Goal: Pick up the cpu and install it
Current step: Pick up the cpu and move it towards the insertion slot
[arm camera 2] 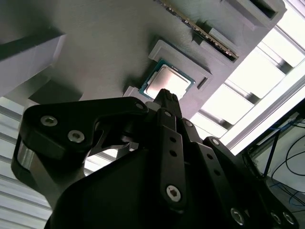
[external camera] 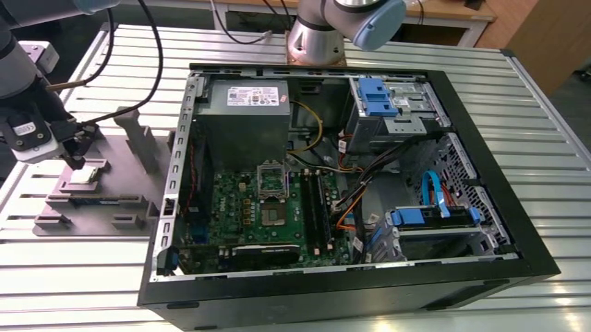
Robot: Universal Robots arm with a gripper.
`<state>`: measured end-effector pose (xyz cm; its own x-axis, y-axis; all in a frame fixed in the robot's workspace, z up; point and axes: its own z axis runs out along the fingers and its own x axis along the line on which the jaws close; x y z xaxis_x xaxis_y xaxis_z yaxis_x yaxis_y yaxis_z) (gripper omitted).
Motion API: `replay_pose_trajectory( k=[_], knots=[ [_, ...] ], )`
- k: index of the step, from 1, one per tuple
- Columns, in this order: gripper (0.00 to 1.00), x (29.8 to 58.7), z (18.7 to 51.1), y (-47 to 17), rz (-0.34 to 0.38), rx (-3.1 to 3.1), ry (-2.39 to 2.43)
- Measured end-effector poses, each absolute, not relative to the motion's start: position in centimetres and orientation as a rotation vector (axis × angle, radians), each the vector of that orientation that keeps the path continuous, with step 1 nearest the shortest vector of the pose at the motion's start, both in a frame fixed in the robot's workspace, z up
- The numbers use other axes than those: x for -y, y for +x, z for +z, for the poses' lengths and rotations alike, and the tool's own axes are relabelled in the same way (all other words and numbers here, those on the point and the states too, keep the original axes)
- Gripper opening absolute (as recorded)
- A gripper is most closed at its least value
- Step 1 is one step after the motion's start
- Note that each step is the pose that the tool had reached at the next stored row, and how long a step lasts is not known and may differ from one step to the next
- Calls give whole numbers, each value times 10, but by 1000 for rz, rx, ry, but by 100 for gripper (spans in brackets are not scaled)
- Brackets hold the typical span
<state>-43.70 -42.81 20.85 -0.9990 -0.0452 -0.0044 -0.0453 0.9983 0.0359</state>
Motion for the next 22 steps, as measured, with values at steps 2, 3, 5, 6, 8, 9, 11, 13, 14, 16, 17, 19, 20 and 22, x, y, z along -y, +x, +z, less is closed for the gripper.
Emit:
replay_pose_trajectory(
  k=[2, 3, 5, 6, 8, 9, 11, 13, 14, 16, 17, 19, 20, 22],
  knots=[
    [11, 428, 208, -437, 57, -3137, -73],
    [11, 428, 208, -437, 57, -3137, -73],
    [11, 428, 208, -437, 57, -3136, -73],
    [11, 428, 208, -437, 57, -3136, -73],
    [11, 428, 208, -437, 57, -3136, -73],
    [11, 428, 208, -437, 57, -3136, -73],
    [11, 428, 208, -437, 57, -3136, -73],
    [11, 428, 208, -437, 57, -3136, -73],
    [11, 428, 208, -437, 57, -3136, -74],
    [16, 428, 208, -437, 57, -3136, -73],
    [23, 428, 208, -437, 57, -3136, -74],
    [29, 428, 208, -437, 57, -3136, -73],
    [35, 428, 208, -437, 57, -3136, -74],
    [41, 428, 208, -437, 57, -3137, -74]
  ],
)
